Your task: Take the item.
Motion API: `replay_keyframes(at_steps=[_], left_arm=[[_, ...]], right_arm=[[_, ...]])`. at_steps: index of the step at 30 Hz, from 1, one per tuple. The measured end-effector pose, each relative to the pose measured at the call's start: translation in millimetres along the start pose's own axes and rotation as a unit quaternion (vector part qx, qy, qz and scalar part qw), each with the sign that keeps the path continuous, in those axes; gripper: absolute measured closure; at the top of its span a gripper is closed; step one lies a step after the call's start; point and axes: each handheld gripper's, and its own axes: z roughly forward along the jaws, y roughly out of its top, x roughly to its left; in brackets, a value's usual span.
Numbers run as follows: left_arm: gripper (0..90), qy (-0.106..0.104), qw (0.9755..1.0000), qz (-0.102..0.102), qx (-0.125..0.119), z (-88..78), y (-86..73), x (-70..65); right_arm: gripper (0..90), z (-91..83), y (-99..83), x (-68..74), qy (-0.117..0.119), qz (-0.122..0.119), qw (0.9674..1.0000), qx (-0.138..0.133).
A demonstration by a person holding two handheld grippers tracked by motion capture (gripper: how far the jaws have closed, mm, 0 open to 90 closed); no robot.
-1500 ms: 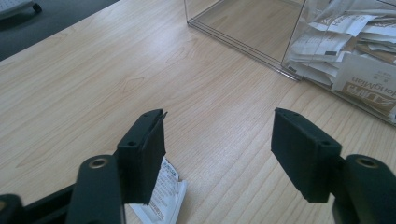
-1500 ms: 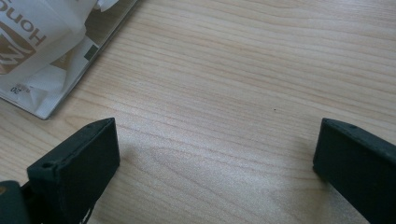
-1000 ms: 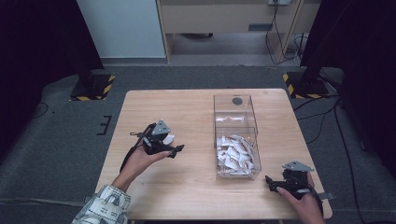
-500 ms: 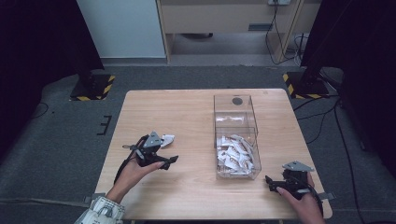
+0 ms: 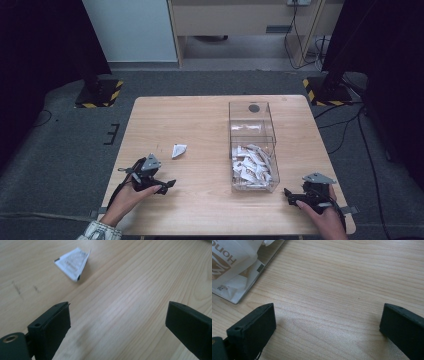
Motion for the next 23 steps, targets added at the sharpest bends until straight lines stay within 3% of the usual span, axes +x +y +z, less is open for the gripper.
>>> replay_keyframes(at_steps=[11, 16, 23], left_arm=[[4.4, 0.014, 0.9994, -0.02, 0.025, 3.6, -28.7, 15.0], [2.6, 0.018, 0.9995, -0.025, 0.001, 4.8, -35.4, 18.1], [1.9, 0.017, 0.9995, -0.026, 0.001, 4.7, -35.5, 18.0]], right_arm=[[0.8, 0.0, 0.0, 0.0, 0.0, 0.0, 1.0, 0.0], [0.8, 0.0, 0.0, 0.1, 0.0, 0.0, 1.0, 0.0], [0.8, -0.1, -0.1, 0.1, -0.001, 0.0, 1.0, 0.0]])
